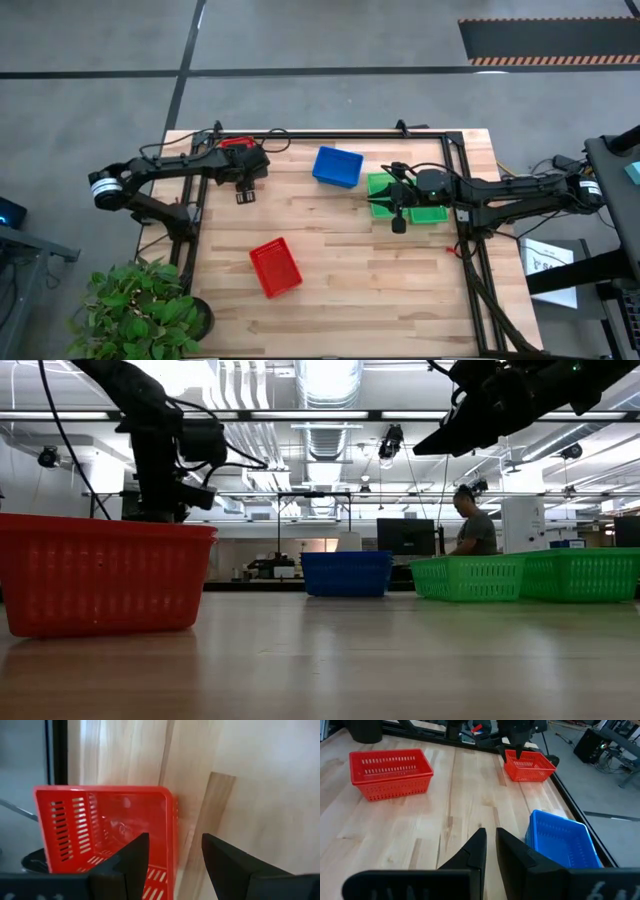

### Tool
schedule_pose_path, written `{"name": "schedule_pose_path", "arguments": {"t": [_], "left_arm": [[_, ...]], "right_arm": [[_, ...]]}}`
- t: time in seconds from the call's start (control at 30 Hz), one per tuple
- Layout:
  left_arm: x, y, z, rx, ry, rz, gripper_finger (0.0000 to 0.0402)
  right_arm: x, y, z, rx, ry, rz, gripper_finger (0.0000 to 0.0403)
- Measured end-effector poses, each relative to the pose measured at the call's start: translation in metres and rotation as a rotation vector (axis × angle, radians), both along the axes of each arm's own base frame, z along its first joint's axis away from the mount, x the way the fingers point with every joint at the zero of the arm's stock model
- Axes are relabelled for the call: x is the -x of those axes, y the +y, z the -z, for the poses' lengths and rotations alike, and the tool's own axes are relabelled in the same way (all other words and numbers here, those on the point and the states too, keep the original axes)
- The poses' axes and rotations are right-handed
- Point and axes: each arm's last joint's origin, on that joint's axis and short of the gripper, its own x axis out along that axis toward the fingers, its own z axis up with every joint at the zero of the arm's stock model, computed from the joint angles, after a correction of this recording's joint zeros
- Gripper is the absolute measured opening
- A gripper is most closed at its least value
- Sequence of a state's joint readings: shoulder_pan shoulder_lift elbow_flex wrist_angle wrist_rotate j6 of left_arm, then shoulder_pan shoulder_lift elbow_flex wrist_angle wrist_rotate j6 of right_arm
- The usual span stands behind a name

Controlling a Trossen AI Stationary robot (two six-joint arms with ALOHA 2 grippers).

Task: Stack baskets by color
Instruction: Stack the red bin on top of the bottom red bin

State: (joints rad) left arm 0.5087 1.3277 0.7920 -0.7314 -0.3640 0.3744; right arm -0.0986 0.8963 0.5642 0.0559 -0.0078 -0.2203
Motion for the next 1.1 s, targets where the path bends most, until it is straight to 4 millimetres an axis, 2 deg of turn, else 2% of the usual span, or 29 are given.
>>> {"name": "schedule_pose_path", "arguments": {"t": [0.3, 0.53, 0.7, 0.97, 1.1], "left_arm": [[-0.001, 0.007, 0.009, 0.008, -0.018, -0.014, 0.0166], [-0.007, 0.011, 0.025, 0.044, 0.042, 0.0, 0.0158], [-0.009, 0.013, 0.034, 0.064, 0.075, -0.001, 0.0113], [-0.009, 0.013, 0.034, 0.064, 0.076, -0.001, 0.0013], [-0.009, 0.013, 0.034, 0.057, 0.08, -0.003, 0.0005]], "right_arm": [[0.0, 0.0, 0.0, 0.006, 0.0, -0.003, 0.0034], [0.0, 0.0, 0.0, 0.008, 0.001, -0.003, 0.0034], [0.0, 0.0, 0.0, 0.01, 0.001, -0.003, 0.0034], [0.0, 0.0, 0.0, 0.011, 0.001, -0.004, 0.0034], [0.0, 0.0, 0.0, 0.011, 0.004, -0.004, 0.0034]]}}
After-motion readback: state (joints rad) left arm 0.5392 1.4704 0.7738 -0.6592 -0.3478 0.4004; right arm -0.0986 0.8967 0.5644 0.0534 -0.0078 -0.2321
